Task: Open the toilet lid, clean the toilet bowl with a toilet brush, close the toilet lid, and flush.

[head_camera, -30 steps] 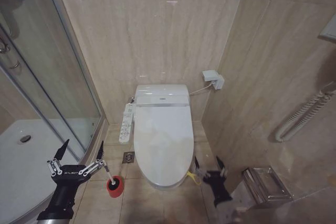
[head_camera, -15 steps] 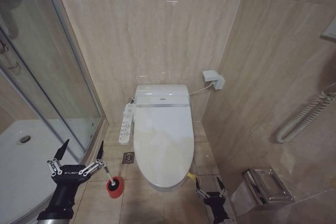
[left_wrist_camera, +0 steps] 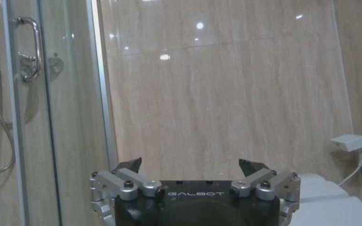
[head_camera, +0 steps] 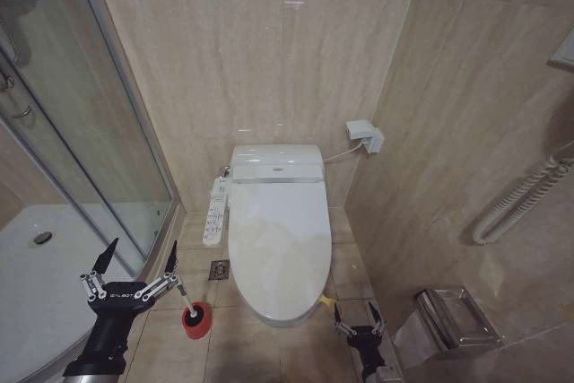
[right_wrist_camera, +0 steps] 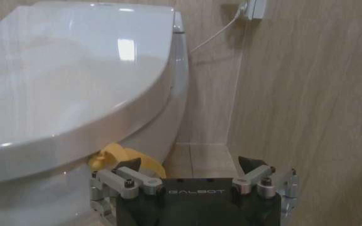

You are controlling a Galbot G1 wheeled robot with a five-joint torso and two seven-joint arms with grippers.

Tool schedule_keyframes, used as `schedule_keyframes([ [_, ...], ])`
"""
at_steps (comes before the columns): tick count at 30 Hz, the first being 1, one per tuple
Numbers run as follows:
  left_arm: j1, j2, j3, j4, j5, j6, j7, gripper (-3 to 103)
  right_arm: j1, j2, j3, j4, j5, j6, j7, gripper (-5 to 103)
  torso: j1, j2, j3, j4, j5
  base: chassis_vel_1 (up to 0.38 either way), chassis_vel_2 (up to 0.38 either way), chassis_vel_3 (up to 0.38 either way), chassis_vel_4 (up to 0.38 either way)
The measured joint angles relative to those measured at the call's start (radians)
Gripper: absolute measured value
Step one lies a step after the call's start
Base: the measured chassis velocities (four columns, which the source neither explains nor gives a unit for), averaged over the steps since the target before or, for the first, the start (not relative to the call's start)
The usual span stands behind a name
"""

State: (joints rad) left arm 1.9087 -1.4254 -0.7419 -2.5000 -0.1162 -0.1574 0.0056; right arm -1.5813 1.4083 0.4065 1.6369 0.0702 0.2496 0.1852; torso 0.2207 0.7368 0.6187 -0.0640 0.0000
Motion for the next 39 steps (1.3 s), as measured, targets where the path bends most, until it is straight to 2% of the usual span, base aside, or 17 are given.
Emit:
schedule_keyframes([
  [23,0.0,0.0,0.0,0.0,0.0,0.0,0.0,100,0.049,-0.003,-0.006,-0.073,-0.012,0.015,-0.019,100,0.0,0.0,0.0,0.0,0.0,0.0,0.0,0.0,0.0],
  [24,0.0,0.0,0.0,0.0,0.0,0.0,0.0,100,0.05,-0.003,-0.007,-0.076,-0.014,0.017,-0.021,79,0.0,0.0,0.0,0.0001,0.0001,0.0,0.0,0.0,0.0],
  [30,0.0,0.0,0.0,0.0,0.0,0.0,0.0,100,0.055,0.0,-0.009,-0.091,-0.025,0.025,-0.029,79,0.0,0.0,0.0,0.0001,0.0001,0.0,0.0,0.0,0.0],
  [31,0.0,0.0,0.0,0.0,0.0,0.0,0.0,100,0.055,-0.001,-0.01,-0.093,-0.029,0.026,-0.03,52,0.0,0.0,0.0,0.0,0.0001,0.0,0.0,0.0,0.0],
  [38,0.0,0.0,0.0,0.0,0.0,0.0,0.0,100,0.059,-0.014,-0.017,-0.104,-0.05,0.032,-0.037,52,0.0,0.0,0.0,0.0001,0.0,0.0,0.0,0.0,0.0],
  [39,0.0,0.0,0.0,0.0,0.0,0.0,0.0,100,0.06,-0.014,-0.02,-0.106,-0.054,0.032,-0.038,25,0.0,0.0,0.0,0.0001,0.0001,0.0,0.0,0.0,0.0],
])
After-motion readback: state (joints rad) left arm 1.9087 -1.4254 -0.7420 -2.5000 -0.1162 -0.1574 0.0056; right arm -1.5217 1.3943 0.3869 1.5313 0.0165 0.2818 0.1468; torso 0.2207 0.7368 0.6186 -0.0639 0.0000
